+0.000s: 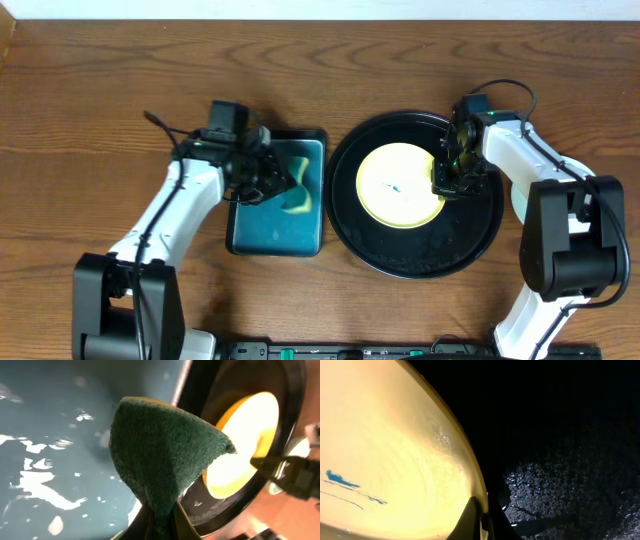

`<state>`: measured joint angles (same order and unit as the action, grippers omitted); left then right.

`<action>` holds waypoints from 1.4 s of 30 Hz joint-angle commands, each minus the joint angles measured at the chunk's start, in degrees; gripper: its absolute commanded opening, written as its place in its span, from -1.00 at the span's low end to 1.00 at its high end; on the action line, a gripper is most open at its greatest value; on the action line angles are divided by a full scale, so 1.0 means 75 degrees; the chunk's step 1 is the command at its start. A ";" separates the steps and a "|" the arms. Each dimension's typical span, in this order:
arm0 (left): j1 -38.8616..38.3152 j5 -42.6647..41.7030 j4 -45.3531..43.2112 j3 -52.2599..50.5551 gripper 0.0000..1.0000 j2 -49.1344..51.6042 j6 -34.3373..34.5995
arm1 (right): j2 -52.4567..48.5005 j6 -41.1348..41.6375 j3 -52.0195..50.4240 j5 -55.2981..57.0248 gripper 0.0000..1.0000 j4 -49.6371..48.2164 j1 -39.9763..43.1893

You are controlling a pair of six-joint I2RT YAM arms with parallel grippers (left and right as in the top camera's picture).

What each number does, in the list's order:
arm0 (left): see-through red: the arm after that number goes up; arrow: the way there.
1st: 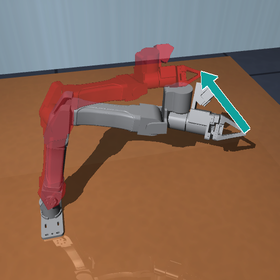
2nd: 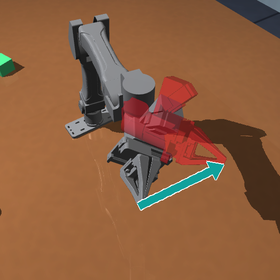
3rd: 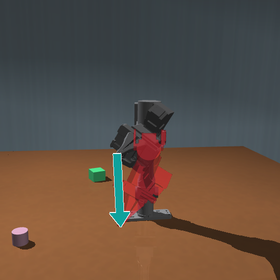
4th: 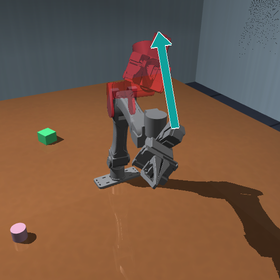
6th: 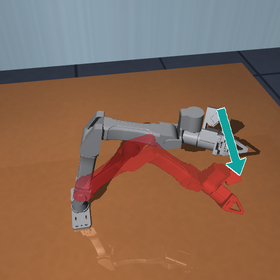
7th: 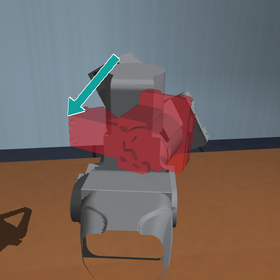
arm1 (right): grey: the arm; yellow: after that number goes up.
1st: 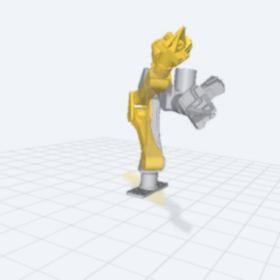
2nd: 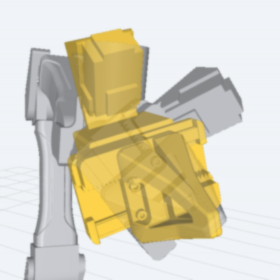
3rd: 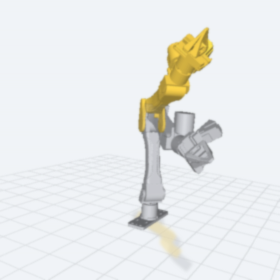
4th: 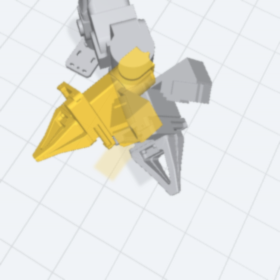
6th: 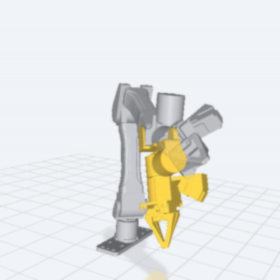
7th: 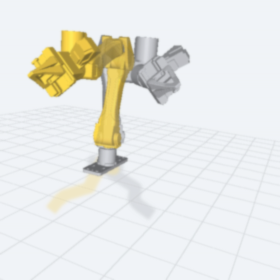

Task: Clean dirty plates on tray and stack at the side
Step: 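Carry the sponge with the left gripper onto the yellow plate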

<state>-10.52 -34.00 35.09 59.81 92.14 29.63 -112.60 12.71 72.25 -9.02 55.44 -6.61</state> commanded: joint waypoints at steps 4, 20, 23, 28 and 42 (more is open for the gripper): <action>-0.0746 0.0685 -0.0248 0.0321 -0.85 -0.0157 -0.0906 | -0.0204 -0.0277 -0.0192 0.0026 -0.98 0.0297 -0.0111; -0.2020 0.1501 -0.0784 0.0629 -0.85 -0.0157 -0.1320 | 0.0743 -0.0274 -0.0189 -0.0181 -0.98 0.0289 -0.0309; -0.2113 0.1515 -0.0784 0.0629 -0.85 -0.0157 -0.1320 | 0.0956 -0.0271 -0.0189 -0.0178 -0.97 0.0227 -0.0326; -0.2288 0.1513 -0.0787 0.0629 -0.85 -0.0157 -0.1320 | 0.1268 -0.0073 -0.0189 0.0085 -0.98 0.0093 -0.0323; -0.3296 0.2095 -0.1355 0.0621 -0.85 -0.0154 -0.1309 | 0.1230 0.0227 -0.0300 -0.0090 -0.97 0.0058 -0.0332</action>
<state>-34.06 -21.74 25.30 63.16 92.14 20.71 -103.85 12.60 70.70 -9.04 56.05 -8.58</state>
